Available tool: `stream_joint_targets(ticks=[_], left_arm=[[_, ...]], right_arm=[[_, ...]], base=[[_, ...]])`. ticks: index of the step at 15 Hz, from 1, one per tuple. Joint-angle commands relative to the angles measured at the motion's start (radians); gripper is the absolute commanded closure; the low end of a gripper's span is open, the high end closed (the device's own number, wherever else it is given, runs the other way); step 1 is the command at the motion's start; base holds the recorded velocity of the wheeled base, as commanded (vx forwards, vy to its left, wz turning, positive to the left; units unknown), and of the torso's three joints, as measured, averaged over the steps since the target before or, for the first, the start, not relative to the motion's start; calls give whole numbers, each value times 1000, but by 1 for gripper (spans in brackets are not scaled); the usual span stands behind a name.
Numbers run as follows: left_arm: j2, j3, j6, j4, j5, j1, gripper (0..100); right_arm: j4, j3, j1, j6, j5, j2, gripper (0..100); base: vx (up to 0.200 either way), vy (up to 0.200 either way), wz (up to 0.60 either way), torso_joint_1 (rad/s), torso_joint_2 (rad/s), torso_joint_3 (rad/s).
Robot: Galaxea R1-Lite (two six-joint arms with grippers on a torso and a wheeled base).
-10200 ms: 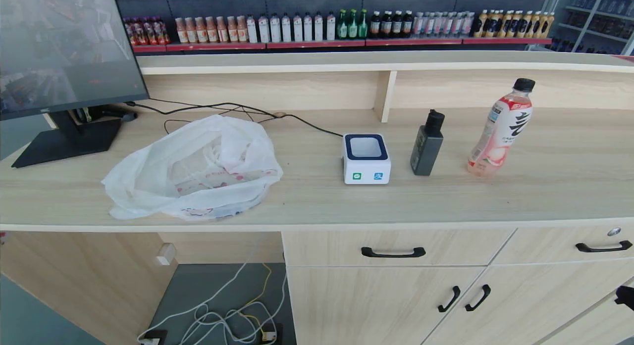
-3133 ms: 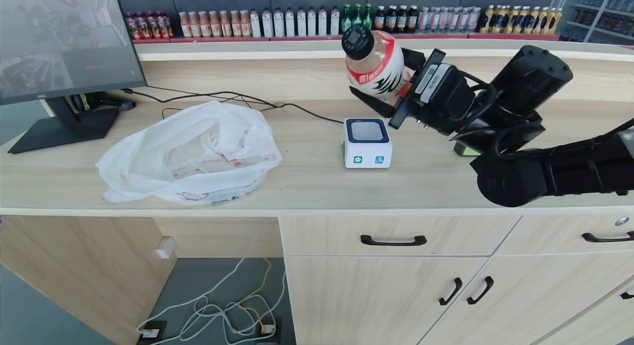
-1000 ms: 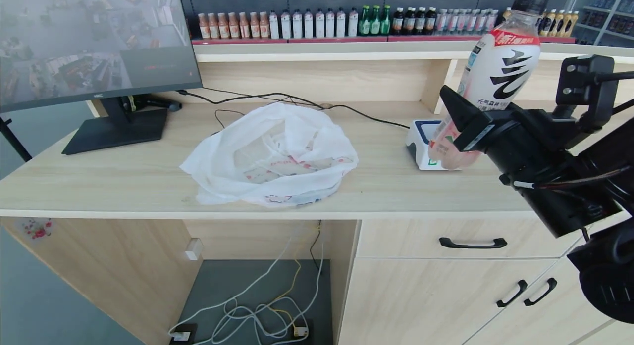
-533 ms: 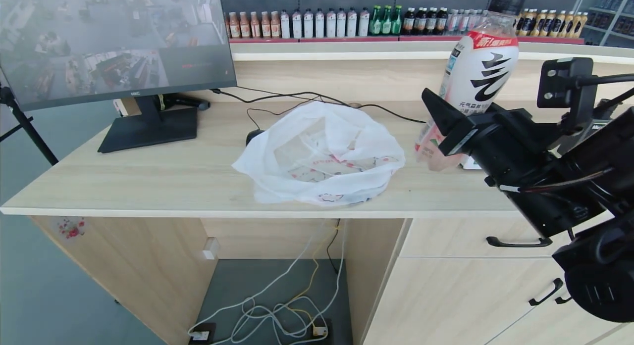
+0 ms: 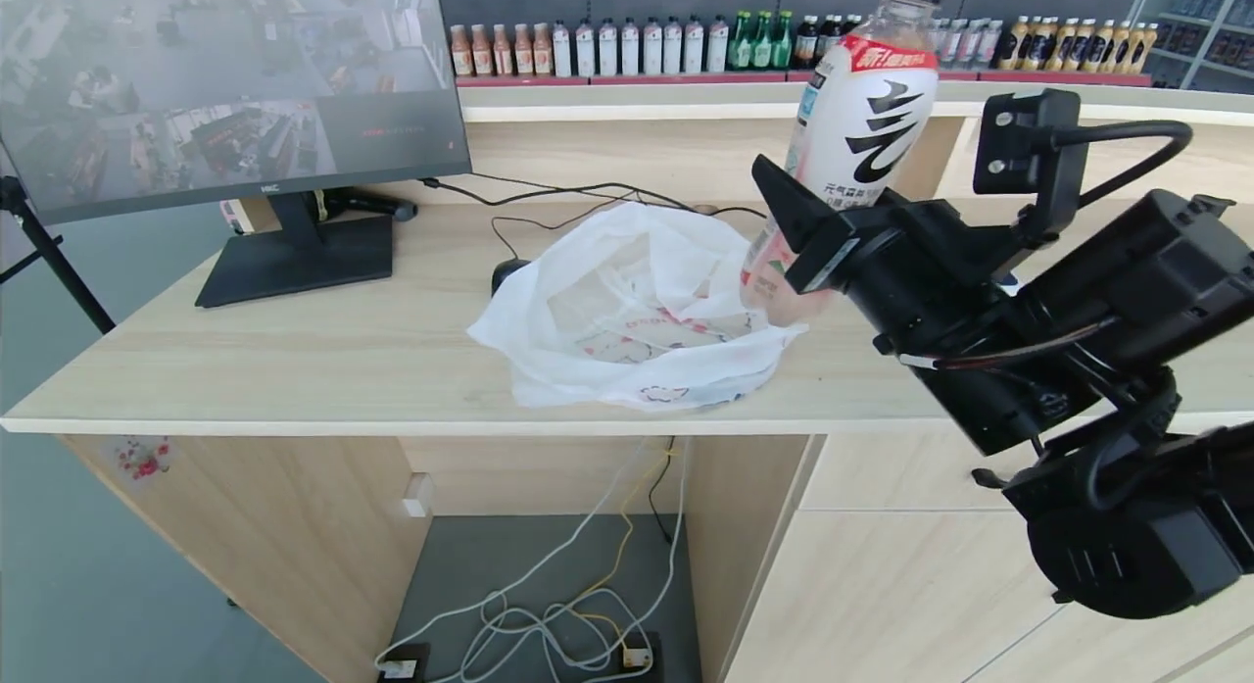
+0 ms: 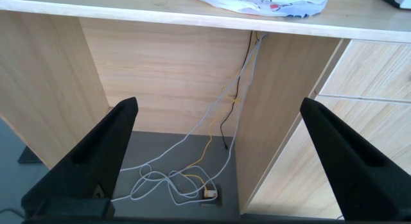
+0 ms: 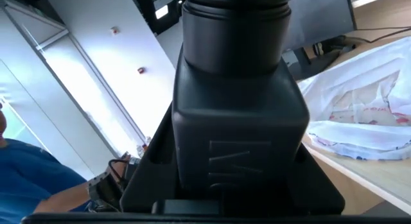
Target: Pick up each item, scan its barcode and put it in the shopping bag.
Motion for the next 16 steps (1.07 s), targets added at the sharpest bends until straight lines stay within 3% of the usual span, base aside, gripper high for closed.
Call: stream_joint_targets(ticks=[1,16], left_arm=[[0,0,0,0,0,0,0],[0,0,0,0,0,0,0]], right_arm=[[0,-1,0,0,1,16,100],[0,15,0,-8,-1,4,100]], base=[[0,0,0,0,0,0],[0,0,0,0,0,0]])
